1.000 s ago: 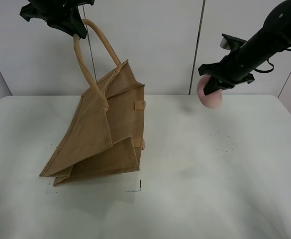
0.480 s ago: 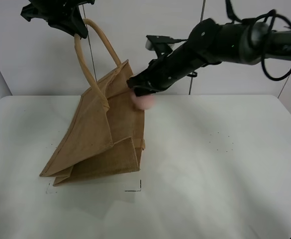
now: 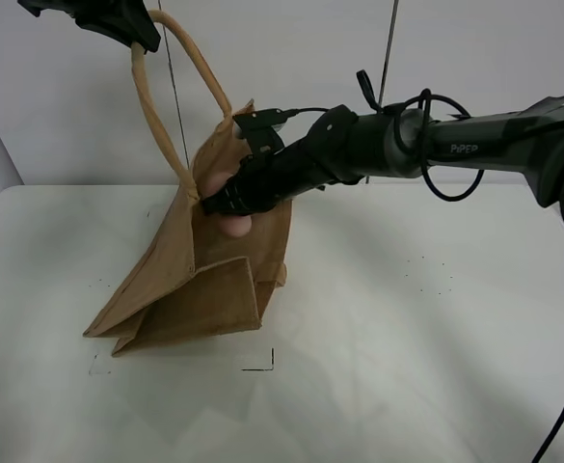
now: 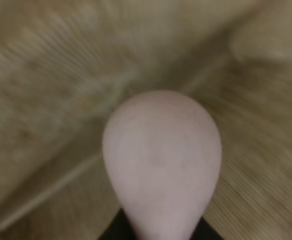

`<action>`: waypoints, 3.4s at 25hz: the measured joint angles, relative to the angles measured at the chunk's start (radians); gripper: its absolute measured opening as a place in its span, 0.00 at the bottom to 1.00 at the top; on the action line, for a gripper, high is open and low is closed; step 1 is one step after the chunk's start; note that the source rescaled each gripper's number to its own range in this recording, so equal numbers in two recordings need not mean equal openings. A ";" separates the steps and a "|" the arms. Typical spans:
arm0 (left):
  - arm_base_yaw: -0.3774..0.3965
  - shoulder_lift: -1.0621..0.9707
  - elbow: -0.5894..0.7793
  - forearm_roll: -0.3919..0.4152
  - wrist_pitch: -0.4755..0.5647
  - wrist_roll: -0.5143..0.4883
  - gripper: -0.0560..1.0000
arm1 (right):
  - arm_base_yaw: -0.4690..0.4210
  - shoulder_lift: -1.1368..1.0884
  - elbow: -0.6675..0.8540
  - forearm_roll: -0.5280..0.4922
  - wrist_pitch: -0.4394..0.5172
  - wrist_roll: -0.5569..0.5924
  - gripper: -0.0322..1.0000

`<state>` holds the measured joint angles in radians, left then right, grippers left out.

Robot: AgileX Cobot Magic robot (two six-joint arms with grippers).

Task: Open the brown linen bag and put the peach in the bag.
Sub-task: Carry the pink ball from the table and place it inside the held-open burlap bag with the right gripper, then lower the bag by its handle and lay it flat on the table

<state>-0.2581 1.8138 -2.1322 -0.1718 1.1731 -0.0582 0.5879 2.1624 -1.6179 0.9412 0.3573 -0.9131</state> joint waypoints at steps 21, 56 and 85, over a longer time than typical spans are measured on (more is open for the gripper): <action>0.000 0.000 0.000 -0.001 0.000 0.003 0.05 | 0.008 0.093 0.000 0.240 -0.027 -0.226 0.97; 0.000 0.000 0.000 -0.001 0.000 0.003 0.05 | -0.457 -0.128 -0.174 -0.857 0.787 0.850 1.00; 0.000 0.000 0.000 -0.001 0.000 0.004 0.05 | -0.597 -0.993 0.703 -0.869 0.855 0.827 1.00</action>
<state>-0.2581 1.8138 -2.1322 -0.1726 1.1731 -0.0542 -0.0091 1.1692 -0.9152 0.0722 1.2126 -0.0862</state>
